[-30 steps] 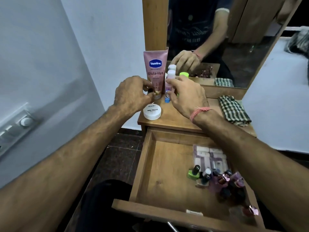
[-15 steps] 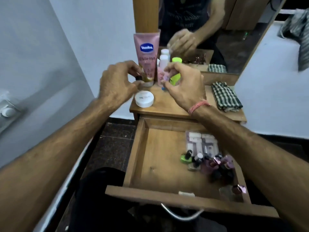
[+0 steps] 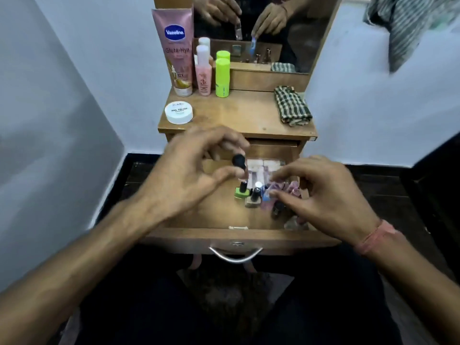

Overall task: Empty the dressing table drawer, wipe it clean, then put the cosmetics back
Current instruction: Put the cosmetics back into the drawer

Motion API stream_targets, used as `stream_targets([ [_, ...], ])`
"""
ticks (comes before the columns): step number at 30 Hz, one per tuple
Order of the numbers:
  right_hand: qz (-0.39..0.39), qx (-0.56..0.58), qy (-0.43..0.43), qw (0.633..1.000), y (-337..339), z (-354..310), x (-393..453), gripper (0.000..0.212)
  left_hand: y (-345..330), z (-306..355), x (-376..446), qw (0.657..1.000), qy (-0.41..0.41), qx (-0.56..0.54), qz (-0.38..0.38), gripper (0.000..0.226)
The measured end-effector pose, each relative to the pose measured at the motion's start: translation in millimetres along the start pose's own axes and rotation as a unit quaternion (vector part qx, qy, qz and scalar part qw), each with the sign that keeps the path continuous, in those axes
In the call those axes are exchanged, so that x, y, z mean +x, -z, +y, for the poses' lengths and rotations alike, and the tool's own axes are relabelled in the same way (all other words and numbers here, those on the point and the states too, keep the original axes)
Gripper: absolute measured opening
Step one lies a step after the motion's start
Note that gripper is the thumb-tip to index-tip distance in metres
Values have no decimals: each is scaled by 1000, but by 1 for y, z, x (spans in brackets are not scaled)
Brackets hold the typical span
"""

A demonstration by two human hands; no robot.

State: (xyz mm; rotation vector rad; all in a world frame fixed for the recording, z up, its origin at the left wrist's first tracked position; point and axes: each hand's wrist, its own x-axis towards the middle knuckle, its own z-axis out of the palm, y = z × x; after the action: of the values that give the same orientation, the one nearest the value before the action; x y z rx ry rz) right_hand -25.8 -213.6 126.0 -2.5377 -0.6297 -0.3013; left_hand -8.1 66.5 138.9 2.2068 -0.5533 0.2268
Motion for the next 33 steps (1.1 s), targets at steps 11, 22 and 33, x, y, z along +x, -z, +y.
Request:
stream_targets([
  [11,-66,-96,-24,993,-48,9,-4,19,-59,-4,-19,996,40,30,-78,47],
  [22,-103,-203,-1,974,-46,-1,0,7,-79,-5,-14,990,65,49,-114,42],
  [33,-102,-189,-4,977,-42,-2,-5,6,-92,-5,-4,985,93,74,-122,34],
])
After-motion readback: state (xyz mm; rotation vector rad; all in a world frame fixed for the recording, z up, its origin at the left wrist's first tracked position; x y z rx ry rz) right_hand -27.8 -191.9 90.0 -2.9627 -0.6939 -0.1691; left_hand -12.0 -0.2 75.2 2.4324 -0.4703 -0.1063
